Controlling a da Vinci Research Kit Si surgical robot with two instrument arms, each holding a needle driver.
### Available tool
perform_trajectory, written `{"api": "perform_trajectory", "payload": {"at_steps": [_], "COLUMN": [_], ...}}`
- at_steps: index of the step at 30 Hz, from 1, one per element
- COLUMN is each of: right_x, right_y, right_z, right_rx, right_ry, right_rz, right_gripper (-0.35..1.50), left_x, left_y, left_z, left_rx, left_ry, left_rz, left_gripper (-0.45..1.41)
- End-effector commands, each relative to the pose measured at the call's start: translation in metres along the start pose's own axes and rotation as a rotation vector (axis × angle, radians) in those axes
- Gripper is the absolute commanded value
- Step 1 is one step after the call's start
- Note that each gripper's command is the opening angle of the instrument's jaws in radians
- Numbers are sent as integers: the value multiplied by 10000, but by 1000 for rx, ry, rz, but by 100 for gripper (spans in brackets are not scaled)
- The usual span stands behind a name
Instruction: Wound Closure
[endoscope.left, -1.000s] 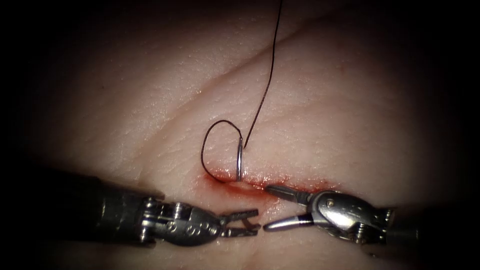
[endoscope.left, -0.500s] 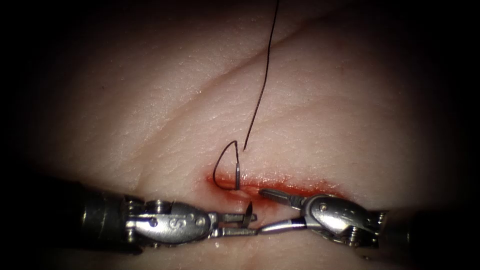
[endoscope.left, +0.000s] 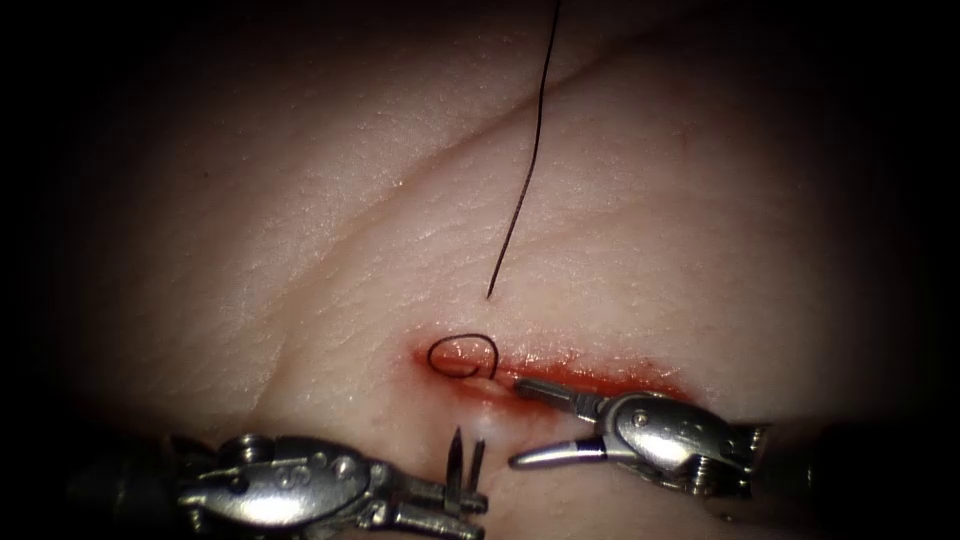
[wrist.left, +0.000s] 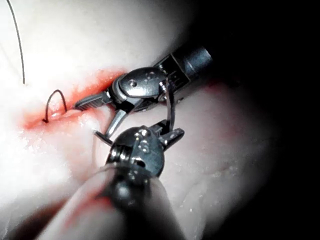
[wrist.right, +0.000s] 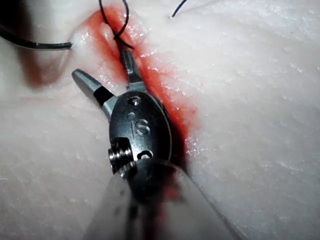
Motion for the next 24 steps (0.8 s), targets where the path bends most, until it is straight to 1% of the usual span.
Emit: {"api": "perform_trajectory", "payload": {"at_steps": [1,7,8,11,14,15,19,24], "right_x": [-6,-6,-6,-2,5,13,31,48], "right_y": [-3,-2,-2,-1,0,1,-2,-20], "right_z": [7,8,8,6,3,3,5,10], "right_rx": [1,0,0,1,3,0,-12,-14], "right_ry": [1,1,1,1,-1,6,15,20], "right_rz": [2,3,3,7,14,4,-27,-65], "right_gripper": [140,140,140,140,140,141,146,146], "left_x": [-5,0,2,6,12,16,27,36], "left_y": [1,25,34,48,63,72,82,82], "left_z": [5,4,5,5,2,-1,-12,-25], "left_rx": [-6,-42,-52,-68,-84,-88,-33,86], "left_ry": [-3,-3,-3,-4,-3,-1,-1,-23], "left_rz": [2,-4,-2,0,65,117,207,332], "left_gripper": [-45,-45,-45,-45,-45,-45,-45,-45]}}
